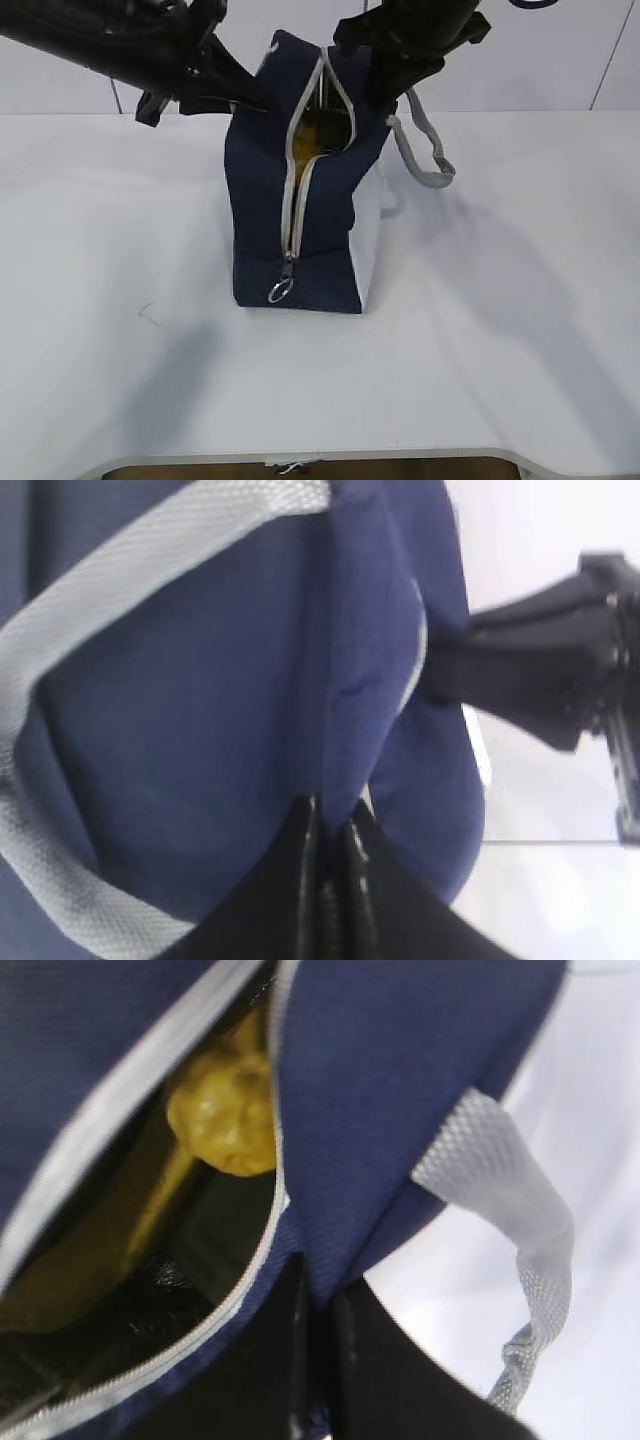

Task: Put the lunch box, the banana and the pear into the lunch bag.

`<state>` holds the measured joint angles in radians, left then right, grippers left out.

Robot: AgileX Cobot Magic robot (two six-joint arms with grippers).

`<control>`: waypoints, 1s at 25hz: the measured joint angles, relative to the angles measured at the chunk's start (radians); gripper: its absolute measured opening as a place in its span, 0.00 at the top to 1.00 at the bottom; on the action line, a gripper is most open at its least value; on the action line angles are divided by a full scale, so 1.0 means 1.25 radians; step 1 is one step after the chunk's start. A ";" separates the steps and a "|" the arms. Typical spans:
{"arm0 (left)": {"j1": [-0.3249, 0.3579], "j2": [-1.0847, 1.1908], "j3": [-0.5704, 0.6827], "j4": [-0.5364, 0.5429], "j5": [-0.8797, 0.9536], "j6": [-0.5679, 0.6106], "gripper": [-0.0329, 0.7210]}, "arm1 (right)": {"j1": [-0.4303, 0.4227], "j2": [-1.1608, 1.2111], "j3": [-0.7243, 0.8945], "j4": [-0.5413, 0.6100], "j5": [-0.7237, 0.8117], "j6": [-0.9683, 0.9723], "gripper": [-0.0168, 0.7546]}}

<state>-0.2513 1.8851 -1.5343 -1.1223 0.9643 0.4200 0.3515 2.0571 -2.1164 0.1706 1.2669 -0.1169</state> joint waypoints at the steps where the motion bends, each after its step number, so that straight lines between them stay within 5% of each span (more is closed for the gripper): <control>1: 0.000 0.009 0.000 -0.002 0.000 0.000 0.95 | 0.000 0.000 0.001 0.000 0.000 0.002 0.94; 4: 0.000 0.027 0.000 -0.007 -0.002 0.000 0.95 | 0.000 0.000 0.004 0.000 -0.002 0.003 0.84; 7: 0.000 0.030 0.000 -0.007 -0.006 0.000 0.94 | 0.000 0.000 0.004 0.000 -0.005 0.011 0.62; 11: 0.000 0.030 0.000 -0.007 0.031 0.000 0.73 | 0.000 -0.001 0.004 0.006 -0.005 0.044 0.38; 15: 0.005 0.030 -0.001 -0.007 0.097 0.000 0.49 | 0.000 -0.010 0.005 0.035 -0.006 0.049 0.34; 25: 0.051 0.002 -0.001 -0.001 0.175 0.000 0.45 | 0.000 -0.109 0.022 0.126 -0.008 0.050 0.33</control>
<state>-0.1874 1.8882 -1.5358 -1.1233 1.1828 0.4200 0.3515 1.9213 -2.0891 0.3282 1.2574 -0.0548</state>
